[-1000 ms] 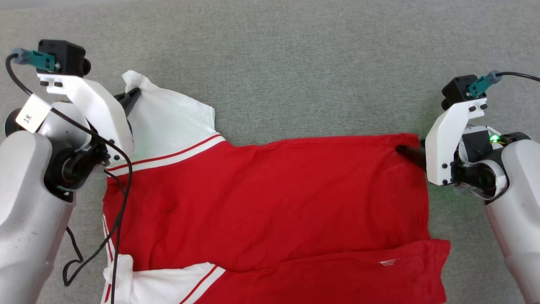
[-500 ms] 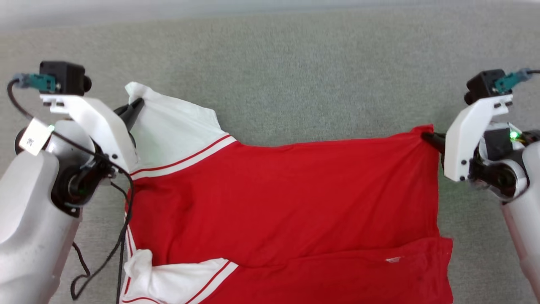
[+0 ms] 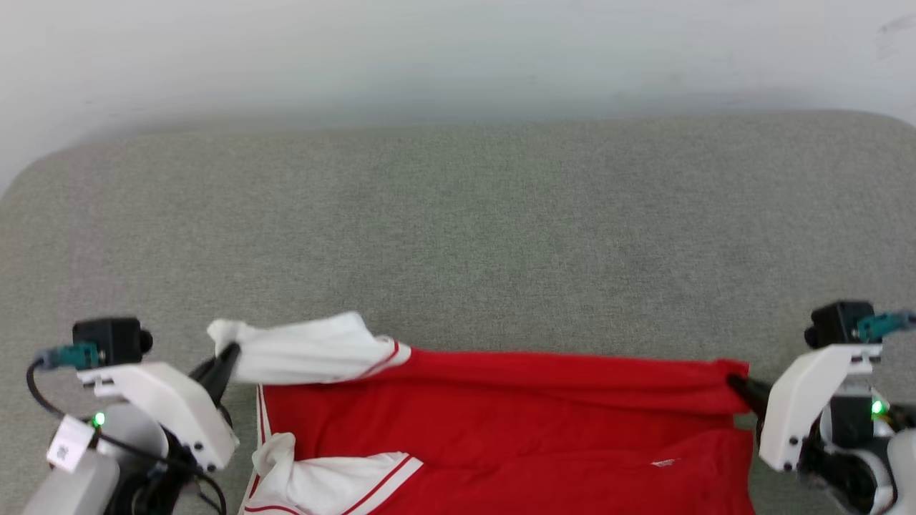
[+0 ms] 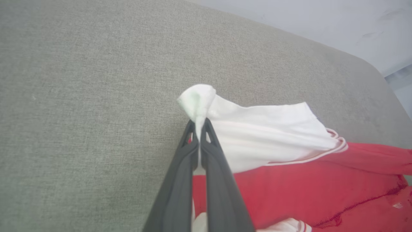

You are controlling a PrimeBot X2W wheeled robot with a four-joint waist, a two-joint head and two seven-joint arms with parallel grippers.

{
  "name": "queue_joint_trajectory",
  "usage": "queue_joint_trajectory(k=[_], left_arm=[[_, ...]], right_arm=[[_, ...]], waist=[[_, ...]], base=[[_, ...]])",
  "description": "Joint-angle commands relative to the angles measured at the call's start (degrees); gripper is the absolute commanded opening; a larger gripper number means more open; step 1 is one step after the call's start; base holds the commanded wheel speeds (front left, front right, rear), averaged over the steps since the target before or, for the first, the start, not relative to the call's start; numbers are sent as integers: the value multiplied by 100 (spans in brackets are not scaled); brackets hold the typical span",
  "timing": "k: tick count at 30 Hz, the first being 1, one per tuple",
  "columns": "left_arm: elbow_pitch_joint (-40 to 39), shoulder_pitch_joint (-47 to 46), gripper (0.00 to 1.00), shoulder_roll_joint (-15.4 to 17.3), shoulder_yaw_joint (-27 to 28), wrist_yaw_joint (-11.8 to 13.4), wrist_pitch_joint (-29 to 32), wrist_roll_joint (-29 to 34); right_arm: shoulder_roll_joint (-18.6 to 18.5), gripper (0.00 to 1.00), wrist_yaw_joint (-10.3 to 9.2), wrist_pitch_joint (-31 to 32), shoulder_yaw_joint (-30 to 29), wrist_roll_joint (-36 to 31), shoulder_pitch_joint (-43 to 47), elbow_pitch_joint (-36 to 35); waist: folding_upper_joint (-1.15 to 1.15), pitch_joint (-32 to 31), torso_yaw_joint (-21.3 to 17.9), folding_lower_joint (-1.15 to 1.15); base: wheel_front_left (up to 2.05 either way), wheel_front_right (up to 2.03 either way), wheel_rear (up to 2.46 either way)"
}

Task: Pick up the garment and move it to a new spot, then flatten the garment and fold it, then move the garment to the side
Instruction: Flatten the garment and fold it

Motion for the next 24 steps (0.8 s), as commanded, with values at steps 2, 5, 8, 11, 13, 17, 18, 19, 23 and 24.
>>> queue_joint_trajectory(k=[2, 5, 8, 11, 13, 17, 18, 19, 23, 24], left_arm=[[-138, 398, 0, -21, 47, 101, -103, -61], [-287, 844, 0, -35, 63, 215, -184, -121], [-383, 1230, 0, -36, -17, 281, -119, -161], [-375, 1499, 0, -92, -126, 326, -57, -196], [-307, 1615, 0, -171, -175, 345, -52, -229], [-90, 1621, 21, -349, -273, 222, -201, -252], [-32, 1591, 60, -399, -295, 187, -239, -251], [16, 1542, 100, -431, -296, 165, -322, -209], [141, 1453, 100, -520, -284, 57, -616, -89], [185, 1410, 100, -535, -276, 3, -745, -35]], right_arm=[[124, 0, -7, -63, -134, -63, 371, -139], [274, 0, -7, -113, -308, -124, 742, -264], [389, 0, -7, -206, -427, -184, 1047, -346], [514, 0, -7, -284, -494, -220, 1286, -366], [568, 0, -7, -389, -512, -287, 1376, -342], [720, 100, -7, -663, -518, -310, 1507, -199], [750, 100, -7, -758, -489, -320, 1539, -171], [771, 100, -7, -891, -476, -331, 1557, -166], [789, 100, -7, -1397, -489, -379, 1612, -244], [806, 100, -6, -1558, -482, -399, 1662, -286]], waist=[[0, -99, 53, 0], [0, -157, 67, 0], [0, -195, 63, 0], [0, -214, 55, 0], [0, -212, 38, 0], [0, -203, 38, 0], [0, -212, 40, 0], [0, -225, 43, 0], [0, -299, 65, 0], [0, -335, 76, 0]], base=[[0, 0, 0], [0, 0, 0], [0, 0, 0], [0, 0, 0], [0, 0, 0], [0, 0, 0], [0, 0, 0], [0, 0, 0], [0, 0, 0], [0, 0, 0]])
